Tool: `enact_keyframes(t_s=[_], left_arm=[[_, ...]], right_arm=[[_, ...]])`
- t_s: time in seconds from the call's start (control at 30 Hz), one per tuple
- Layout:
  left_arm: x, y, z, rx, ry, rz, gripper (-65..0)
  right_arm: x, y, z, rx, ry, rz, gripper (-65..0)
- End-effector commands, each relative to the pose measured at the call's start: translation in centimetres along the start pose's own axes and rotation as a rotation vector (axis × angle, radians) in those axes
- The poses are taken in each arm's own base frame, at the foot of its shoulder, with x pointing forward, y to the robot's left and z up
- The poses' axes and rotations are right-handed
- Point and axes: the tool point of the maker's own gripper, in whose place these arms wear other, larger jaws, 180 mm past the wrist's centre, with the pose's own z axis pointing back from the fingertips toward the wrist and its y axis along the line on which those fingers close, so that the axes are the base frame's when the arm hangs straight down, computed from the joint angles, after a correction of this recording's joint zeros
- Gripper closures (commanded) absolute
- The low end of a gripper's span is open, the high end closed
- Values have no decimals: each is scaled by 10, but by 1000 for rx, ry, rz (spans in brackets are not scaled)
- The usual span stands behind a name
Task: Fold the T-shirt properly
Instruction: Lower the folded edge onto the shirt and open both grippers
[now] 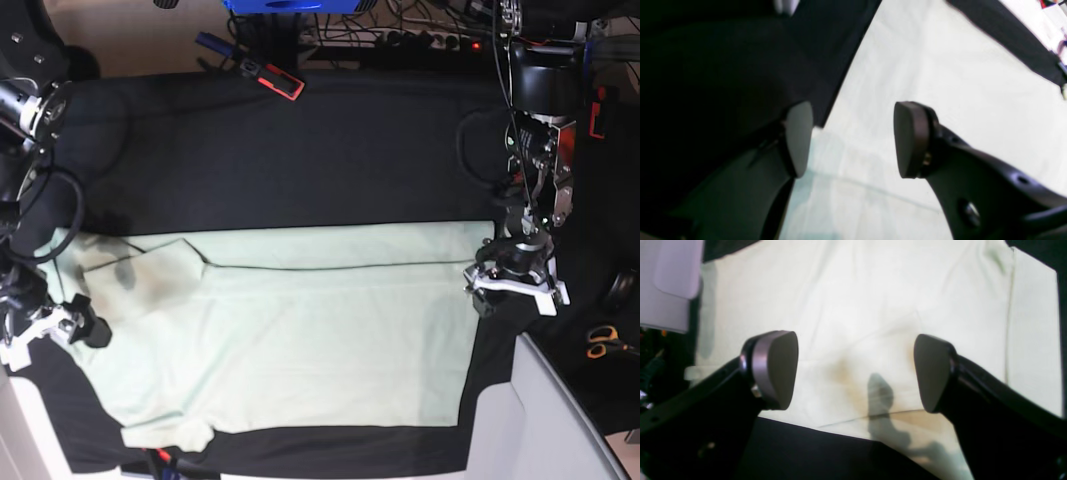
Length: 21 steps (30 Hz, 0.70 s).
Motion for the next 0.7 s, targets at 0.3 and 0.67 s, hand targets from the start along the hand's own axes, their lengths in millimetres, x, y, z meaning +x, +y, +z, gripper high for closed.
enact_keyframes(t_s=[0.3,0.67], left_arm=[[-14,-6,63,-80,-35,-77,-139],[-56,41,83,26,59,-49,-2]], right_arm=[[-43,4,38,24,-70,-200,-334],[-86,-41,72,-102,-280,-528,-93]])
